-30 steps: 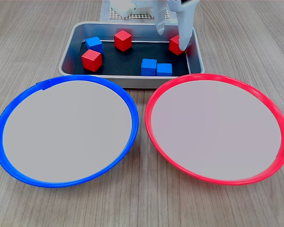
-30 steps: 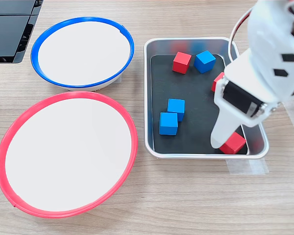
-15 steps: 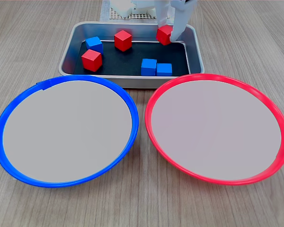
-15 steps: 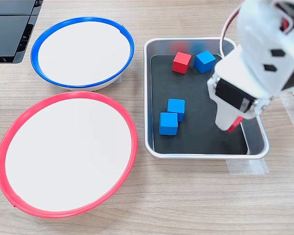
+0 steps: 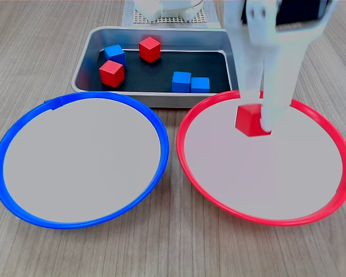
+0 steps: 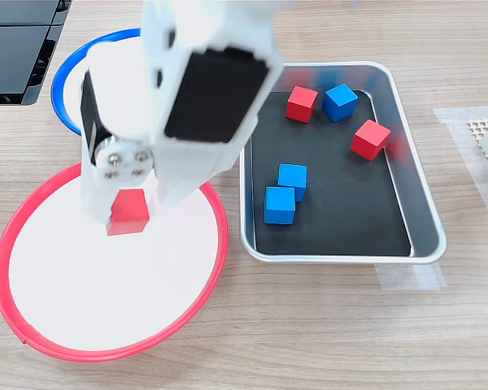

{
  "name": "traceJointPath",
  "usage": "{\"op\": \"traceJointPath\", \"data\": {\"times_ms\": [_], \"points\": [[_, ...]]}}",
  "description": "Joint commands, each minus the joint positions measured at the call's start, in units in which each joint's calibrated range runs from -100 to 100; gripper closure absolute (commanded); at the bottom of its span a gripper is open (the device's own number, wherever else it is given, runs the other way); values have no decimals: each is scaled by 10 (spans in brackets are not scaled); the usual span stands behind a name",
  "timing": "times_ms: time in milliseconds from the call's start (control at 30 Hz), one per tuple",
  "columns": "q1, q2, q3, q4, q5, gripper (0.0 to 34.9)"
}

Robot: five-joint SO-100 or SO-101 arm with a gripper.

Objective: Move six blocks from tray to matching dishes

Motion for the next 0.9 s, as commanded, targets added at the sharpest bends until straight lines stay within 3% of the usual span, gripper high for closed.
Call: {"op": "traceJointPath", "data": {"times_ms": [0, 33, 100, 167, 267, 367, 467, 533, 633, 867], "points": [[-11, 18, -8, -36, 11, 144], [-11, 10, 3, -36, 13, 148], [-12, -25, 35, -24, 21, 192], [-10, -77, 75, 12, 33, 337], [2, -172, 145, 110, 59, 346], [32, -263, 243, 185, 74, 346], [62, -332, 361, 181, 79, 333], [78, -357, 446, 140, 68, 232], [72, -353, 482, 106, 57, 196], [36, -301, 472, 52, 21, 180]]}}
